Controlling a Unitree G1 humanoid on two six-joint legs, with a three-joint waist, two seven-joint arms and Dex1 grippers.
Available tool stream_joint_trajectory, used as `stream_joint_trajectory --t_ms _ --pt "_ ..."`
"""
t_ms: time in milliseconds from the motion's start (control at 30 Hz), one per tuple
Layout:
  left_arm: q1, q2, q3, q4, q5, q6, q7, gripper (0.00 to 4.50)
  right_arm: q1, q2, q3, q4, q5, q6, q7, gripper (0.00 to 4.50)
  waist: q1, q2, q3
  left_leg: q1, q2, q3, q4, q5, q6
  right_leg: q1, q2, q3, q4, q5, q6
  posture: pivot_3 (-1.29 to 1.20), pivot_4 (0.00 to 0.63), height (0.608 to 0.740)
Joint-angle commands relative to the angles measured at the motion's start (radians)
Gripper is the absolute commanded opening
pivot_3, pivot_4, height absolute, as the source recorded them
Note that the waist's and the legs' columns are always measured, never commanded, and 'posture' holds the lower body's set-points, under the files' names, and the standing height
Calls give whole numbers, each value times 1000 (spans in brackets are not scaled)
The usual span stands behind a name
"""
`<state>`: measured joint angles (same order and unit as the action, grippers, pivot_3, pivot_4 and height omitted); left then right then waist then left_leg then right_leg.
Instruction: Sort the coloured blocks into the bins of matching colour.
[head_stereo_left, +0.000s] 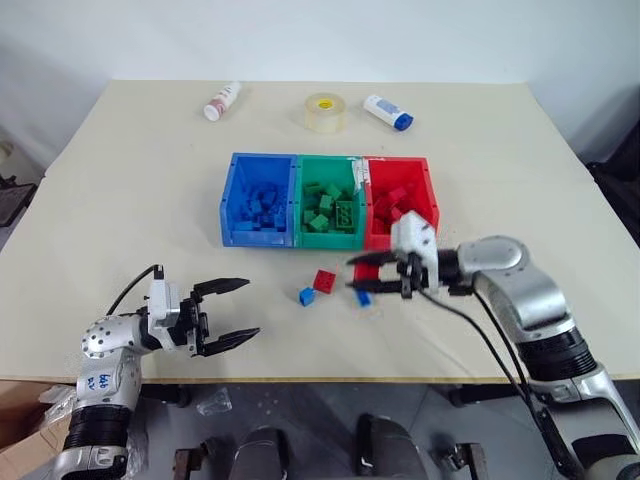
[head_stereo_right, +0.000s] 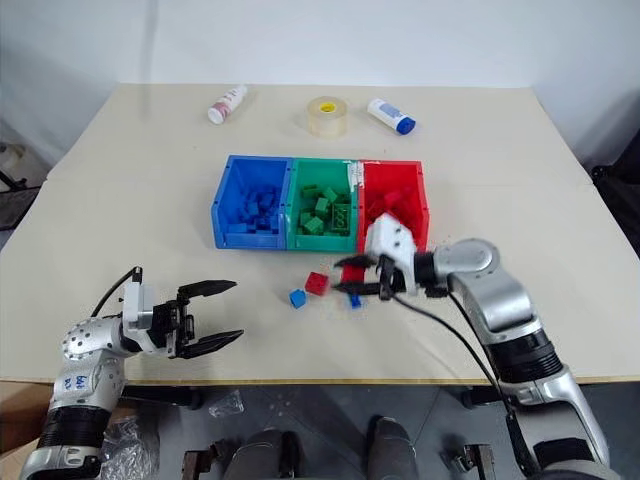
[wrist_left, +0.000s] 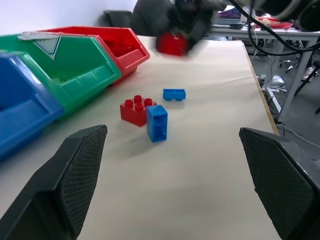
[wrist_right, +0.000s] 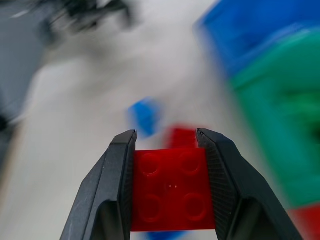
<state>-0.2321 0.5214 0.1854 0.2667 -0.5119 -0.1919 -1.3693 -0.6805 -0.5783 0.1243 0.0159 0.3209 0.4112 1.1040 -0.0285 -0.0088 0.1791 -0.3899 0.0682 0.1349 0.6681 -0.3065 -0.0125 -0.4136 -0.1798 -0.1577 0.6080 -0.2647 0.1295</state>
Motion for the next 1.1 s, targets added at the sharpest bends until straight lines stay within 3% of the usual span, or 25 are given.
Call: stream_joint_trajectory --t_ms 33,100,233,400,700,900,1100 --pt "-31 -9 -5 32 -10 -7 -12 4500 -103 7 -79 168 -57 -81 -125 1495 -1 0 0 0 0 0 0 0 0 0 0 0 0 0 0 0 150 740" --pt "-48 -15 -10 48 -7 -12 -19 4500 -161 17 -86 282 -97 -137 -178 1495 -3 0 0 0 0 1 0 0 0 0 0 0 0 0 0 0 150 740" --pt "-79 -23 -18 80 -1 -20 -32 4500 -219 42 -90 415 -130 -236 -204 2777 -5 0 0 0 0 1 -2 0 0 -1 0 0 -1 0 0 0 150 740" --pt "-101 -22 -16 107 0 -26 -47 4500 -162 25 -101 350 -111 -234 -173 4467 -5 0 0 0 0 1 -2 0 0 -1 0 0 -1 0 0 0 150 740" --pt "-106 -19 -11 135 0 -28 -74 4500 268 -219 -163 -103 38 -6 26 4489 3 0 0 -1 -1 0 -1 0 0 0 0 0 -2 0 1 0 150 740" --pt "-115 -11 -4 161 0 -32 -89 4500 587 -378 -335 -233 89 24 83 4489 2 0 0 0 0 0 0 0 1 1 0 0 -2 0 1 0 150 740" --pt "-124 -11 -4 174 0 -34 -98 4500 604 -372 -291 -309 96 52 59 4489 -2 0 0 1 0 0 0 0 0 1 0 0 -2 0 1 0 150 740"
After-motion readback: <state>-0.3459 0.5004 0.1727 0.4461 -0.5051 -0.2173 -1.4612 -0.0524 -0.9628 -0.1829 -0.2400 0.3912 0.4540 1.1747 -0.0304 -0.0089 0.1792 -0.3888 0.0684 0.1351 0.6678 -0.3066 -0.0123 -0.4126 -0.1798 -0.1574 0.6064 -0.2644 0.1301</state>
